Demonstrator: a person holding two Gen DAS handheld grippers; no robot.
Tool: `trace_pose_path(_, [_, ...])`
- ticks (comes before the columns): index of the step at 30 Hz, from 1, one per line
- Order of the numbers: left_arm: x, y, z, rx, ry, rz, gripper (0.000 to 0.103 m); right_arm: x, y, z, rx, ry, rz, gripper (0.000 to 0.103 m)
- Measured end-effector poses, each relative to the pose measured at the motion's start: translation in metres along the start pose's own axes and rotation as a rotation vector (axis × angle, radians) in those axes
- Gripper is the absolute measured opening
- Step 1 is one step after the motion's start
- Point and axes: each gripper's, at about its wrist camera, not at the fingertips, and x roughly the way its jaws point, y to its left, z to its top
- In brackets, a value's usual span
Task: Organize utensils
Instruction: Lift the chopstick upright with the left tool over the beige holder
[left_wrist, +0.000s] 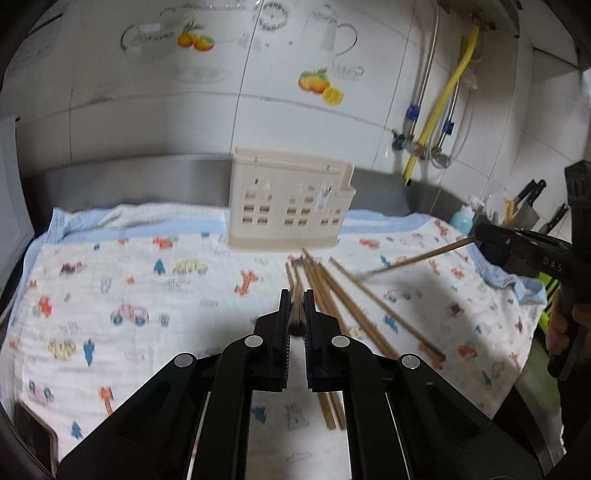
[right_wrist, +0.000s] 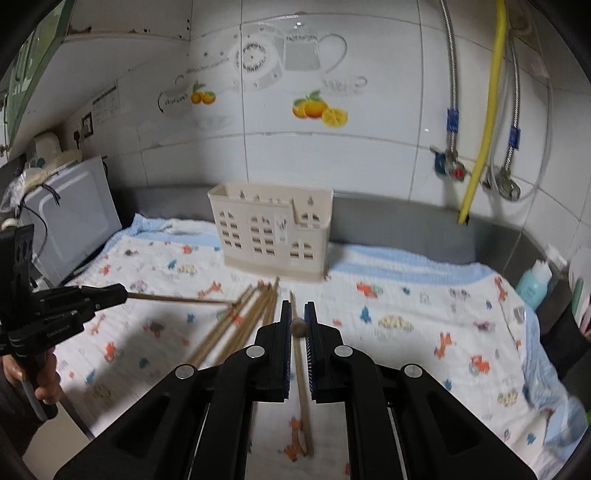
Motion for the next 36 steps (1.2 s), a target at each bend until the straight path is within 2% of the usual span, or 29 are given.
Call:
trace_pose_path(5, [0.0, -0.004, 0.027, 0.039, 0.003, 0.01, 0.005, -0.005, -0.007, 0.043, -0.016, -0.03, -0.012, 0.007])
trace_pose_path(14, [0.001, -0.014, 0.066, 0.127, -0.04, 0.032, 0.005, 0.002, -0.015, 0.115, -0.03, -0.095, -0.023, 0.007])
trace_pose_path(22, [-0.002, -0.02, 0.096, 0.171, -0.084, 0.044, 0.005, 0.031, -0.016, 0.165, -0.014, -0.175, -0.04, 0.007])
trace_pose_path(28, [-0.012, -0.023, 0.137, 0.2, -0.164, 0.052, 0.005, 0.06, -0.018, 0.182, 0.013, -0.189, -0.047, 0.007])
trace_pose_path(36, [-0.025, -0.034, 0.196, 0.25, -0.335, 0.094, 0.005, 0.112, -0.025, 0.172, 0.045, -0.102, -0.042, 0.007])
